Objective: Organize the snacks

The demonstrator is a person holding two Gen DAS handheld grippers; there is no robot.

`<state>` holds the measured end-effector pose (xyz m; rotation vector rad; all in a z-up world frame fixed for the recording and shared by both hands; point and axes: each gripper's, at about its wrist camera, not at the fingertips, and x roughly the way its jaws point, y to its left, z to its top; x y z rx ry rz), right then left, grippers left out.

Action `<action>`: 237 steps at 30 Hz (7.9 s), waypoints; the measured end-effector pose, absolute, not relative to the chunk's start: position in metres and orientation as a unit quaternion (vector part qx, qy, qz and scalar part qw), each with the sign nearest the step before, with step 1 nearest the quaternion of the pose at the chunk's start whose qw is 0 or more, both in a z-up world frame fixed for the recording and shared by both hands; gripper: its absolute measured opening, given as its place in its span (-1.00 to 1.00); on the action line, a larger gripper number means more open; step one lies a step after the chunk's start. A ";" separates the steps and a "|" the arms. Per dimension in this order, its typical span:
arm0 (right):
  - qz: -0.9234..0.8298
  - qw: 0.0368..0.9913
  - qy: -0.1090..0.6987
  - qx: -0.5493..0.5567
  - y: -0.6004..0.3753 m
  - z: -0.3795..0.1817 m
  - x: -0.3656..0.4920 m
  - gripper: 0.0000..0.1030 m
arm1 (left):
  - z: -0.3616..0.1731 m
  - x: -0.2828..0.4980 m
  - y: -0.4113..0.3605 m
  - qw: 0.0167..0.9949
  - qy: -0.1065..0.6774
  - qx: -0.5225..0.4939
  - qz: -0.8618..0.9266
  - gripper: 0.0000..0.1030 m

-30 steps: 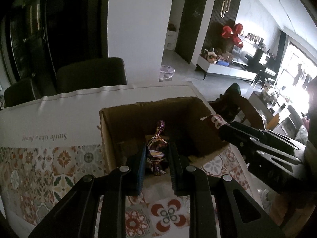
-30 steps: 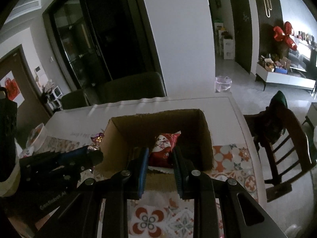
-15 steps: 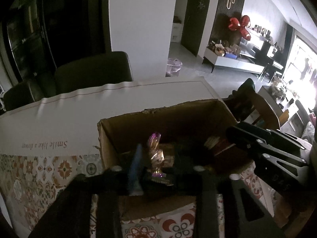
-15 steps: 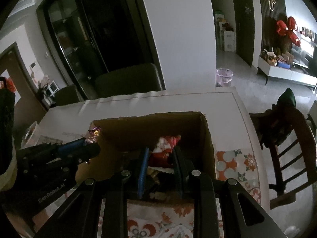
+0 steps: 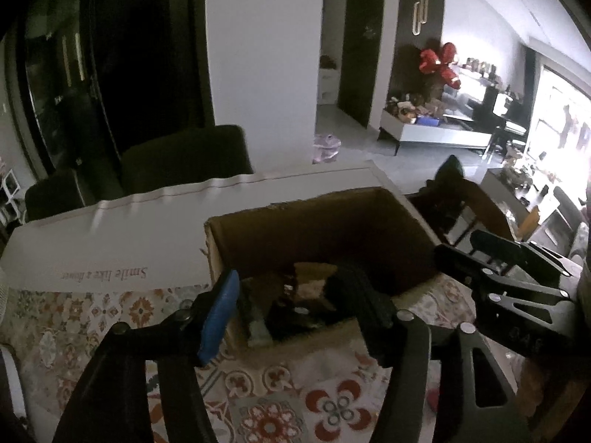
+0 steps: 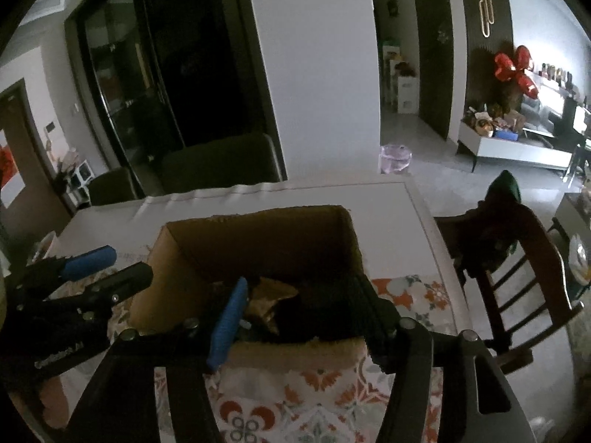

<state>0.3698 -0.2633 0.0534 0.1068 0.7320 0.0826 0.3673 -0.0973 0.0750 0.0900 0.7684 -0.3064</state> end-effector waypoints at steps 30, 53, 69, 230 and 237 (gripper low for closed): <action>-0.033 0.935 0.348 0.061 -0.303 0.014 0.219 0.71 | 0.016 0.236 -0.135 0.890 0.368 0.120 -0.242 0.52; -0.036 0.885 0.464 0.026 -0.306 -0.086 0.215 0.71 | -0.084 0.240 -0.175 0.804 0.398 0.242 -0.370 0.51; -0.019 0.860 0.508 0.040 -0.310 -0.124 0.239 0.71 | -0.118 0.264 -0.193 0.777 0.409 0.250 -0.408 0.50; -0.011 0.956 0.292 0.011 -0.230 0.004 0.085 0.85 | 0.023 0.084 -0.028 0.962 0.260 0.042 -0.072 1.00; -0.012 0.957 0.291 0.009 -0.229 0.004 0.084 0.85 | 0.023 0.083 -0.028 0.961 0.262 0.042 -0.076 1.00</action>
